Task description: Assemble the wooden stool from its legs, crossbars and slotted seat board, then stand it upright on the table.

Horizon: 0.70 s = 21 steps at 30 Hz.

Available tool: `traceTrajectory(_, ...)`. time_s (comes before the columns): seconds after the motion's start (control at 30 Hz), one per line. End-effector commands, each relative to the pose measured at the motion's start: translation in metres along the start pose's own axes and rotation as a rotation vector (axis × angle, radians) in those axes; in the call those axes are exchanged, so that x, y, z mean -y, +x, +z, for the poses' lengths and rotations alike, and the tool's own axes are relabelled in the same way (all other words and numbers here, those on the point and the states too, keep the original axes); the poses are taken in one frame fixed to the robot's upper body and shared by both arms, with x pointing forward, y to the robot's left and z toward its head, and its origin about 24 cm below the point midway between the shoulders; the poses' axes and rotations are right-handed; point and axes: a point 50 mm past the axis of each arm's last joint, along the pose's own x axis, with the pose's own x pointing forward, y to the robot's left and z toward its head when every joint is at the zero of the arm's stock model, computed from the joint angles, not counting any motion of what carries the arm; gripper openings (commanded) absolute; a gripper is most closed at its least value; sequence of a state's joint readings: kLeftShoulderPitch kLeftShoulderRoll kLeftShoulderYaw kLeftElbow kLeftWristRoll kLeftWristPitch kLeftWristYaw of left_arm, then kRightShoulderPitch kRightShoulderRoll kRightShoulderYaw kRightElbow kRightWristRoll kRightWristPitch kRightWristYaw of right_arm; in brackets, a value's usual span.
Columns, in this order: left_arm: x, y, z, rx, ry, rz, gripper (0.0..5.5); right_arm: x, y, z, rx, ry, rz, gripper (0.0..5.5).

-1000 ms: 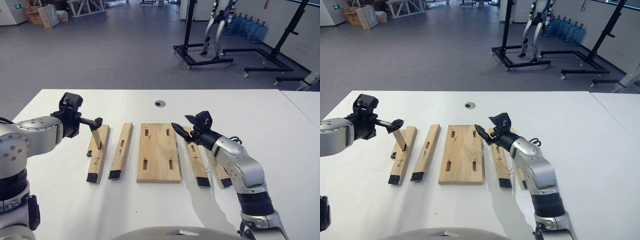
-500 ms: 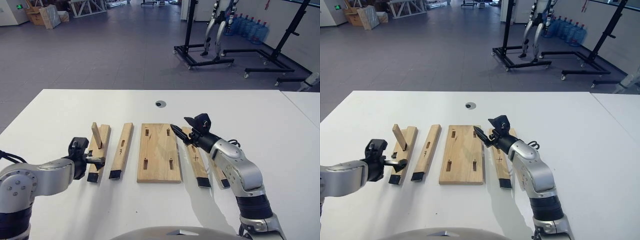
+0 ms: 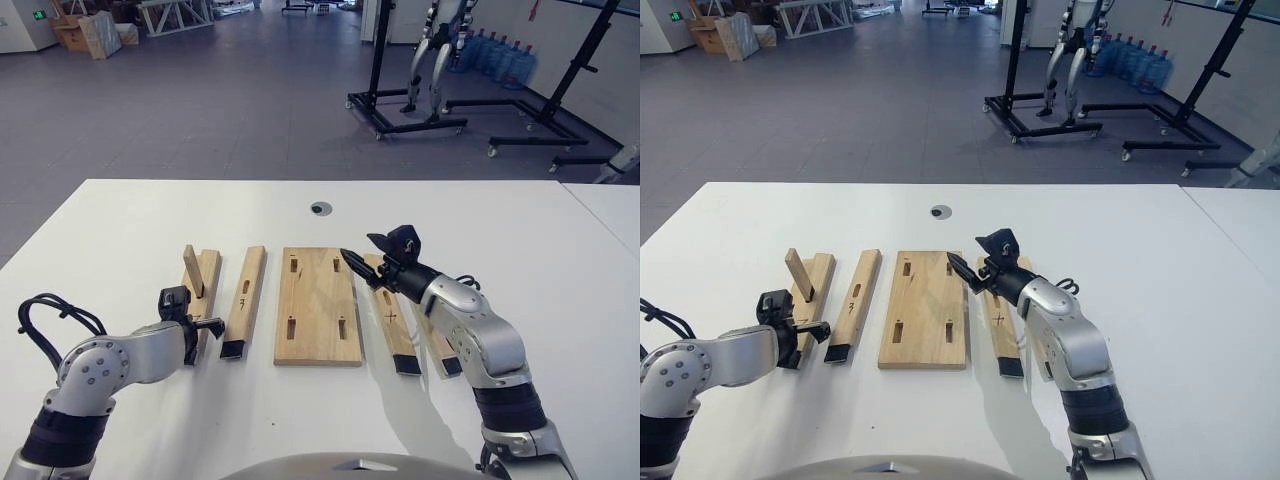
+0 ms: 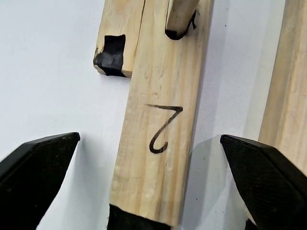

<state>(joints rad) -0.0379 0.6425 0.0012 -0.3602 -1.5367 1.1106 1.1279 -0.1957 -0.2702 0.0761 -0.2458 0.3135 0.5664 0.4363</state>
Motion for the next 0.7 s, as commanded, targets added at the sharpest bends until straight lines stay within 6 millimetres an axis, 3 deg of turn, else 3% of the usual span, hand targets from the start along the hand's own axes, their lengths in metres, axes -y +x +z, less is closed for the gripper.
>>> traceTrajectory(0.03,0.002,0.009,-0.004,-0.023,0.022,0.006,5.39,0.002,0.003,0.005,0.001,-0.013,0.002,3.79)
traceTrajectory(0.17,0.003,0.008,-0.010,-0.036,0.071,-0.010,5.20,0.001,0.003,0.005,0.004,-0.013,-0.001,3.79)
traceTrajectory(0.7,-0.004,0.015,-0.020,-0.102,0.020,-0.028,2.57,0.001,0.003,0.005,0.008,-0.006,-0.005,3.79)
